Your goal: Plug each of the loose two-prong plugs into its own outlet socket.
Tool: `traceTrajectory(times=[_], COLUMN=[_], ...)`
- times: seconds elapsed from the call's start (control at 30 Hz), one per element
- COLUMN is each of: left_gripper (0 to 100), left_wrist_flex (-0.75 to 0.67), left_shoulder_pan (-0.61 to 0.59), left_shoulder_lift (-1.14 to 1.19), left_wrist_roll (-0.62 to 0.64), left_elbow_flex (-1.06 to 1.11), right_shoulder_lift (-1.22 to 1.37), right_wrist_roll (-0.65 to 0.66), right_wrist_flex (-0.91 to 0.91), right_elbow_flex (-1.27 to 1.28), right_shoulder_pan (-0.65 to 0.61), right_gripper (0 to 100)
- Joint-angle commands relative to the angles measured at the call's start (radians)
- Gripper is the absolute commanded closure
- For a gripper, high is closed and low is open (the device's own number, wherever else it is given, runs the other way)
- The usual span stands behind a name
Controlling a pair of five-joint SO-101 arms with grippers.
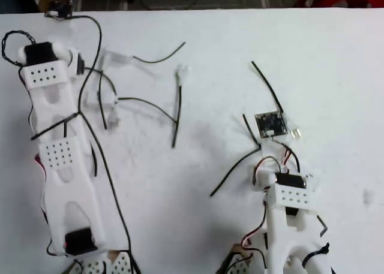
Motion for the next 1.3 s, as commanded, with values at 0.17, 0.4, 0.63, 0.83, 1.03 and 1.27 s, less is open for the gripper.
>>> traceTrajectory(times=[0.17, 0.4, 0.63, 0.83, 1.03, 1.27], left_gripper=[97, 97, 97, 97, 97, 97], left_wrist_flex=[0.069, 0.068, -0.034, -0.190, -0.279, -0.502], left_shoulder_pan=[0.008, 0.145, 0.357, 0.549, 0.753, 0.929], left_shoulder_lift=[-0.328, -0.777, -1.141, -1.184, -1.184, -1.182], left_wrist_roll=[0.046, 0.038, 0.035, 0.035, 0.043, 0.097], left_elbow_flex=[0.081, 0.781, 1.384, 1.761, 1.930, 2.101], right_shoulder_lift=[-0.015, -0.015, -0.015, -0.015, -0.015, -0.015], right_wrist_roll=[0.000, 0.000, 0.000, 0.002, 0.002, 0.000], right_wrist_flex=[-0.016, -0.016, -0.012, -0.008, -0.008, -0.008], right_elbow_flex=[-0.006, -0.006, -0.006, -0.006, -0.006, -0.006], right_shoulder_pan=[0.005, 0.005, 0.005, 0.005, 0.005, 0.010], right_gripper=[78.6, 78.6, 78.6, 78.6, 78.6, 78.6])
